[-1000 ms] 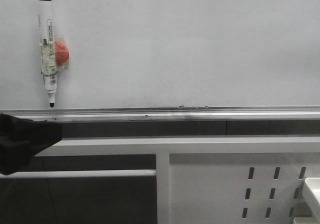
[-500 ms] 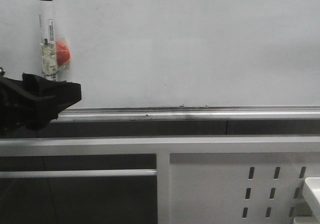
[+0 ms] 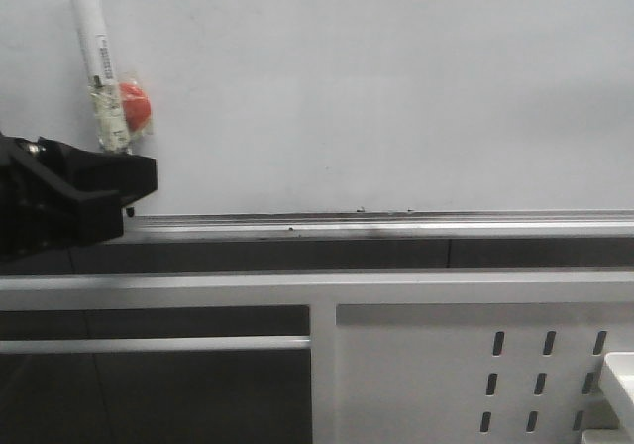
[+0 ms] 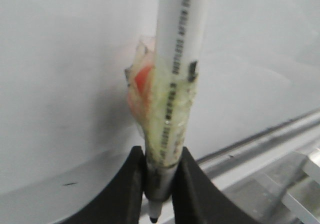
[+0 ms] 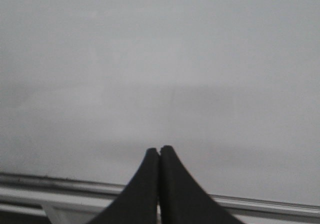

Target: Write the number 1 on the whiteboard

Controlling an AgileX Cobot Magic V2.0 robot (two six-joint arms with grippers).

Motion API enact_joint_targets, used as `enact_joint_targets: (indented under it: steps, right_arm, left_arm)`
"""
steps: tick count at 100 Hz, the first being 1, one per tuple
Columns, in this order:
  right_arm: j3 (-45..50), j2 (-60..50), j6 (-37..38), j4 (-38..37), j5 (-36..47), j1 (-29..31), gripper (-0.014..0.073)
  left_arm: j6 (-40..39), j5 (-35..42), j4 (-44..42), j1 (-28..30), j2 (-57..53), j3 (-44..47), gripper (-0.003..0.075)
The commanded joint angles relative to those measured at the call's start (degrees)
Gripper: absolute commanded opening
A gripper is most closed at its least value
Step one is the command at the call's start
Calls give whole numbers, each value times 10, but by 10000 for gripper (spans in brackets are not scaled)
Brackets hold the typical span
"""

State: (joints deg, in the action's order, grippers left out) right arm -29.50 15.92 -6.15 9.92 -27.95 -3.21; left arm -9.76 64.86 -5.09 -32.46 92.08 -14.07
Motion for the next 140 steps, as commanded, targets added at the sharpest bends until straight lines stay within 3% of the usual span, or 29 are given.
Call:
enact_joint_targets:
  steps: [1,7,17,46,55,66,73,90,104,140]
  right_arm:
    - [-20,15,-92,49,9,-12,-59]
    - [-21,21,-190,112,-9,-40,-59]
    - [-21,40,-262,183,-19,-95,-59]
    - [-37,143,-334,180,-29,-220,-38]
    - [-59,178,-369,178,-34,-250,73]
    - [-84,220,-370,151,-38,-291,298]
    - [-94,247,-370,122,-43,-317,365]
    - [-108,304,-370,89,-41,-367,358]
    - [-128,347,-370,77,-26,-396,358]
    - [-173,412,-370,50,10,-424,358]
  left_arm:
    - [5,131,-73,-2,-18,-11,-20]
    - [5,125,-117,-2,-18,-11,-20]
    - [5,101,-160,-2,-18,-11,-20]
    - [2,1,-299,-15,-18,-36,-20]
    - [0,-63,-335,-32,-21,-63,-20]
    - [-2,-165,-371,-65,-45,-101,-20]
    - [-2,-248,-381,-85,-68,-127,-20]
    - [-2,-433,-408,-130,-133,-175,-20]
    - [-2,-532,-410,-164,-174,-197,-20]
    - [-2,-572,-421,-202,-201,-203,-20]
